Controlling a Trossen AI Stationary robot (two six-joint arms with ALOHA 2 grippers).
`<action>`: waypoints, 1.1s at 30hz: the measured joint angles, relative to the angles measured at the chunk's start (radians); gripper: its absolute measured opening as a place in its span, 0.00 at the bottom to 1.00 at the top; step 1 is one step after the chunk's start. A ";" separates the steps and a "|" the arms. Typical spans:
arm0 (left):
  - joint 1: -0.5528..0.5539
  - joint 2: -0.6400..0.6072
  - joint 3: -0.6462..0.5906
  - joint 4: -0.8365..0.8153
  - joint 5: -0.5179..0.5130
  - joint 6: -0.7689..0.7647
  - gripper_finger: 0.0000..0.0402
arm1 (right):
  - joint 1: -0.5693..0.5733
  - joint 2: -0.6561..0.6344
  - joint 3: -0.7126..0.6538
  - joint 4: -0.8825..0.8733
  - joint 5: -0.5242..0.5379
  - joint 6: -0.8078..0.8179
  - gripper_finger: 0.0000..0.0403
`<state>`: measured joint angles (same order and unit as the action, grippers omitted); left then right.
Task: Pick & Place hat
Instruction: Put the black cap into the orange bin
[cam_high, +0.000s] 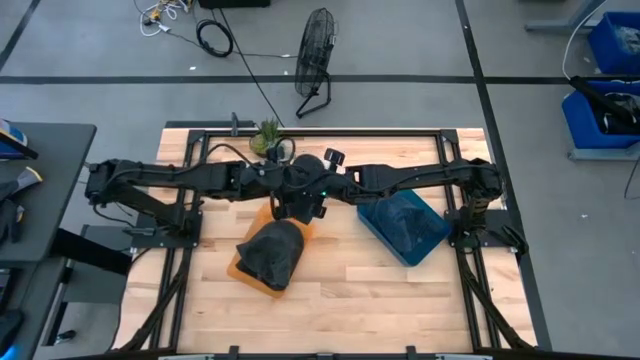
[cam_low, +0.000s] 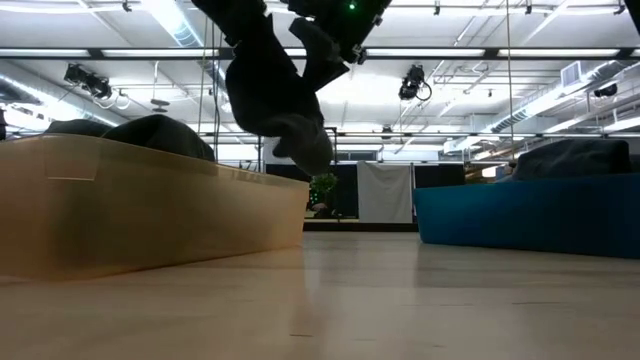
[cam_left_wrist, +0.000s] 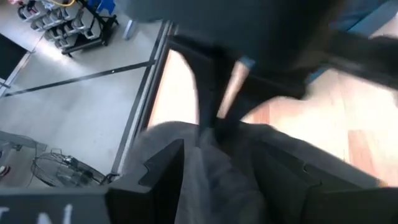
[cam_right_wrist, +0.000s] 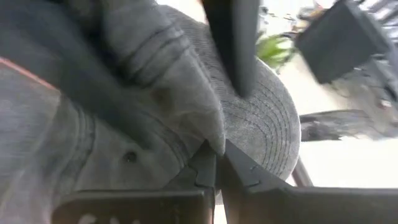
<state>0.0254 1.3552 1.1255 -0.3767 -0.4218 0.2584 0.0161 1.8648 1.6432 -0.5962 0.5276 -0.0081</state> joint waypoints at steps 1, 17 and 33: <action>0.007 0.000 0.000 -0.001 0.000 0.000 0.47 | 0.000 0.000 0.000 0.007 -0.016 0.000 0.02; 0.074 -0.001 0.002 -0.125 0.096 0.000 0.14 | -0.007 0.002 -0.001 0.016 -0.049 -0.034 0.05; 0.009 -0.016 -0.001 -0.304 0.099 -0.313 0.06 | 0.038 -0.034 0.000 -0.299 -0.072 0.032 0.39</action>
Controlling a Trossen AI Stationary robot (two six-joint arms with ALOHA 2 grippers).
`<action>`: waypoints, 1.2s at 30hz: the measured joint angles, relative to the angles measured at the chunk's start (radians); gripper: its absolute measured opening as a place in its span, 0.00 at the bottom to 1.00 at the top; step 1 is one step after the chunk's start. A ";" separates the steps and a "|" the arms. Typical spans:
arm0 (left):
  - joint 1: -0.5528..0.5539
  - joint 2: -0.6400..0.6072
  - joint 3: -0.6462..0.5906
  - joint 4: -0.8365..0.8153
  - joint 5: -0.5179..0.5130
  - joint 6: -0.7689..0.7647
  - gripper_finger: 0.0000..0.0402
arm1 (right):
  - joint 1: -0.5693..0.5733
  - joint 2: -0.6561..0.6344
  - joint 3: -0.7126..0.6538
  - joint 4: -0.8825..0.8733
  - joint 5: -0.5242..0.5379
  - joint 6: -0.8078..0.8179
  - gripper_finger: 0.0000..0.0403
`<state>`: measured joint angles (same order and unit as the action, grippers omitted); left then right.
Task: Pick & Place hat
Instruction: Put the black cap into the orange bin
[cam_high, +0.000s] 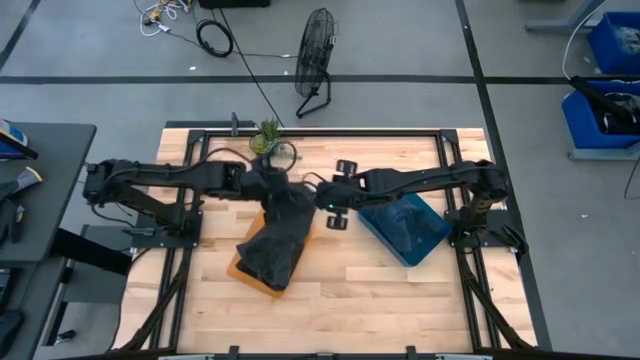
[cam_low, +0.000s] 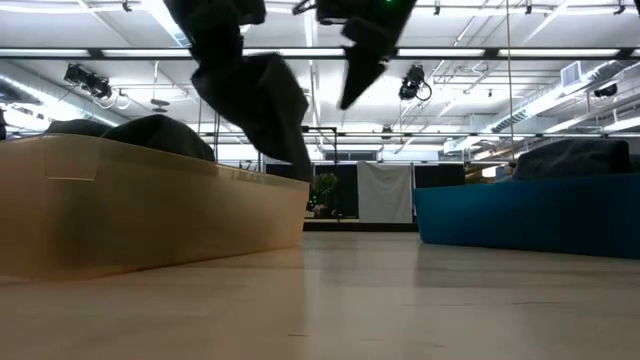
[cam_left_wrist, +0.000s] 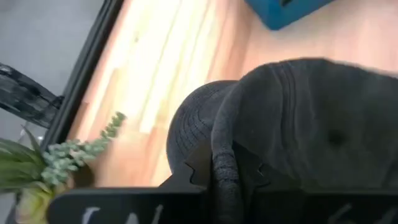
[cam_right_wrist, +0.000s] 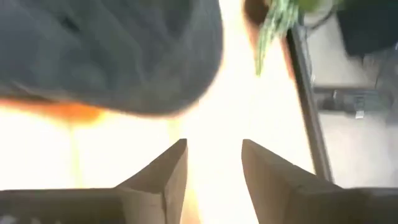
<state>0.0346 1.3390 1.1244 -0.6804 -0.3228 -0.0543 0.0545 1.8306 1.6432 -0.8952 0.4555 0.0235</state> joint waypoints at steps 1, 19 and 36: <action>-0.017 -0.006 0.000 -0.011 -0.009 -0.027 0.06 | 0.006 -0.008 0.000 -0.046 0.000 0.026 0.40; -0.403 -0.024 0.001 -0.268 -0.220 -0.675 0.07 | 0.029 -0.034 -0.010 -0.318 0.000 0.302 0.38; -0.427 0.002 -0.151 -0.235 -0.109 -0.846 0.14 | 0.029 -0.034 -0.010 -0.311 0.000 0.330 0.38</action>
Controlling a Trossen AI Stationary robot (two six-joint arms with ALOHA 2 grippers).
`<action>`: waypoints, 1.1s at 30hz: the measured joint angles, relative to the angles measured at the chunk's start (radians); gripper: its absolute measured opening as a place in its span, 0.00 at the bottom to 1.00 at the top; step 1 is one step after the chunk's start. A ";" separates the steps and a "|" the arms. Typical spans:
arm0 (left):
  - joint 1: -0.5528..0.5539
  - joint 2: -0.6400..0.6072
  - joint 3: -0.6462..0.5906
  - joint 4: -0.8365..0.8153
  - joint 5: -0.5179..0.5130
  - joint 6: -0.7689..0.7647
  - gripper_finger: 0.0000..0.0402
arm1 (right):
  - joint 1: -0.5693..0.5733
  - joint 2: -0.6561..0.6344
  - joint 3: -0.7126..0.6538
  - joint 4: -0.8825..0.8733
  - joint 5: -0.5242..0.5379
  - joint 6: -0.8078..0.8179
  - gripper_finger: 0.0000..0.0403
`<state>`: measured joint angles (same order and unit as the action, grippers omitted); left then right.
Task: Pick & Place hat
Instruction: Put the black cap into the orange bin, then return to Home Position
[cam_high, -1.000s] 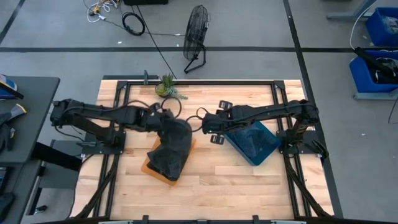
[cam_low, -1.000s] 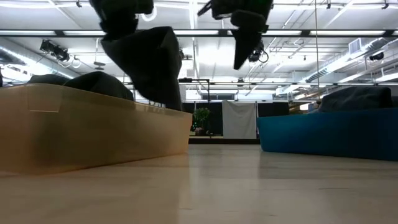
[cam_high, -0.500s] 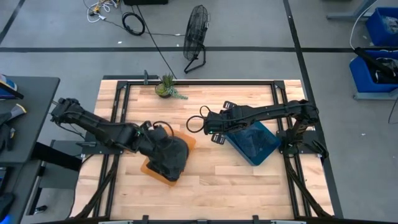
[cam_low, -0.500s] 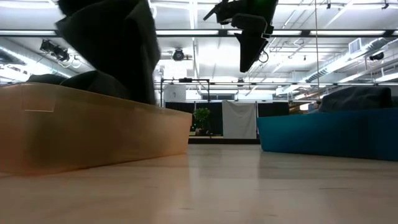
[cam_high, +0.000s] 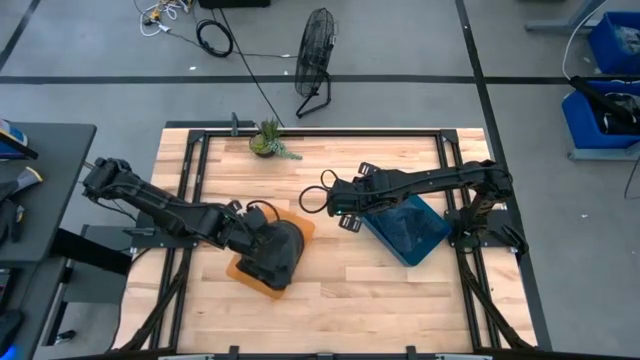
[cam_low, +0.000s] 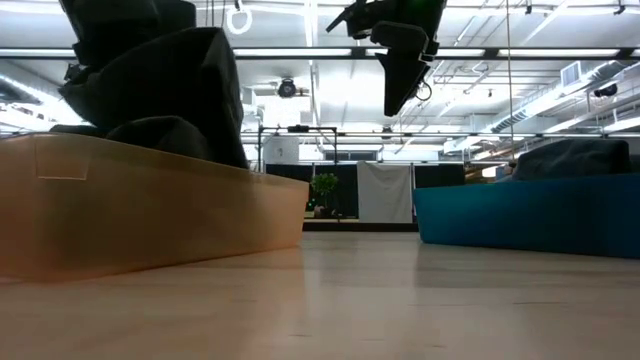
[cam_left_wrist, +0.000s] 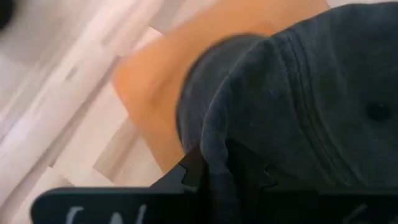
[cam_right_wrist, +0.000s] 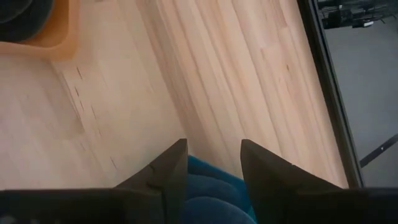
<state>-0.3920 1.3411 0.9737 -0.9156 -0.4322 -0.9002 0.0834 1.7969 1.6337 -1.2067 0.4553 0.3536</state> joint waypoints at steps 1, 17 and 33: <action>0.000 0.000 0.000 0.004 0.019 0.025 0.14 | 0.000 0.000 0.000 0.003 0.000 -0.001 0.38; -0.011 -0.049 0.069 -0.036 0.100 0.059 0.43 | -0.001 0.000 0.000 0.040 0.000 -0.059 0.38; -0.017 -0.388 0.231 -0.392 -0.340 0.049 0.44 | 0.057 -0.272 -0.068 -0.164 0.038 -0.020 0.38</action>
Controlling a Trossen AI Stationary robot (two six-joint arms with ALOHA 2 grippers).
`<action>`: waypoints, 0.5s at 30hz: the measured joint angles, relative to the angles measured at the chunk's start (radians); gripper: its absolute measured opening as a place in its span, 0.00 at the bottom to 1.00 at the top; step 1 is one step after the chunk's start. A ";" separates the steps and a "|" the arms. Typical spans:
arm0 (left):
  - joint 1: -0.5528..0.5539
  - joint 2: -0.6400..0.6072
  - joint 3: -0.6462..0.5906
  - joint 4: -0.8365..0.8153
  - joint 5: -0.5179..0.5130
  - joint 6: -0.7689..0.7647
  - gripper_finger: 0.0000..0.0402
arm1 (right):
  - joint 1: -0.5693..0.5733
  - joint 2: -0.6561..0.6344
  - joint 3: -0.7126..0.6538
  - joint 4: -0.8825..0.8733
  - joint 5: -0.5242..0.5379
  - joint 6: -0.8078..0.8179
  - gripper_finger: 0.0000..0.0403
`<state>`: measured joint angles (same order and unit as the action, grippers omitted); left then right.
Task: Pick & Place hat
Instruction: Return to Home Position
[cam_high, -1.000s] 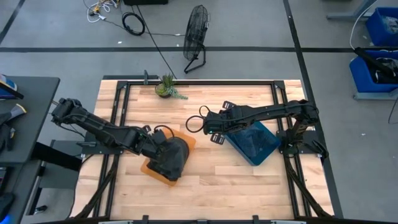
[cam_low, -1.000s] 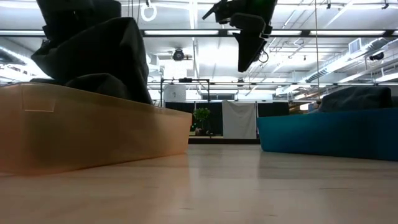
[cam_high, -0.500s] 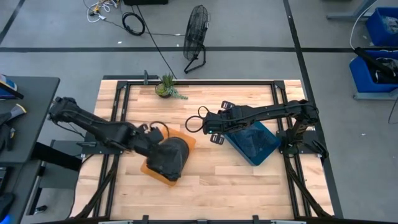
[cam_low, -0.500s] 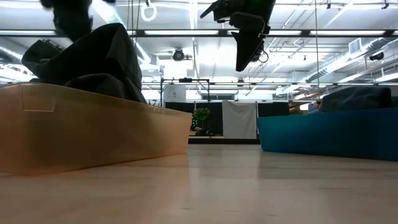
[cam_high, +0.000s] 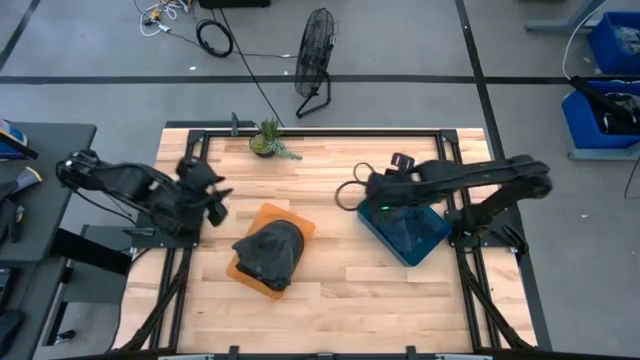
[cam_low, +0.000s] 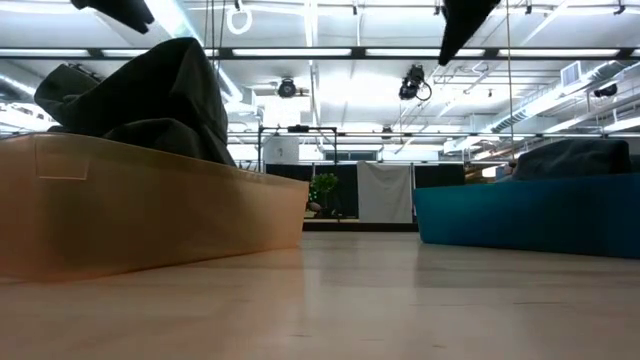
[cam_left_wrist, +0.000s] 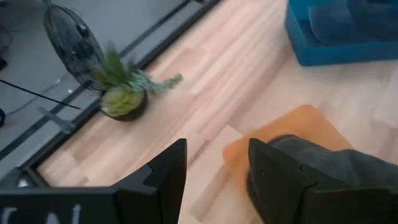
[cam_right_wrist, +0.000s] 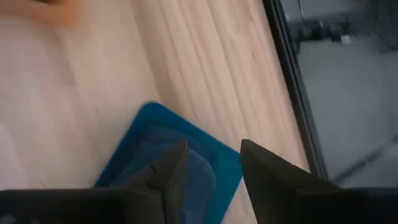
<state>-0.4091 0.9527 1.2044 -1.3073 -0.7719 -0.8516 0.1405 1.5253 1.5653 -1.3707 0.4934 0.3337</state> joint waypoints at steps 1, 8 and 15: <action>0.000 -0.026 -0.002 -0.014 -0.015 0.000 0.44 | 0.006 -0.046 -0.045 0.054 -0.001 -0.016 0.38; -0.024 -0.228 -0.148 0.047 -0.188 0.109 0.44 | 0.047 -0.435 -0.582 0.570 -0.094 -0.206 0.38; -0.048 -0.464 -0.393 0.259 -0.282 0.198 0.44 | 0.049 -0.746 -0.954 1.091 -0.197 -0.404 0.38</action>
<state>-0.4569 0.4889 0.8112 -1.0485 -1.0540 -0.6538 0.1898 0.7795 0.6111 -0.2795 0.2968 -0.0707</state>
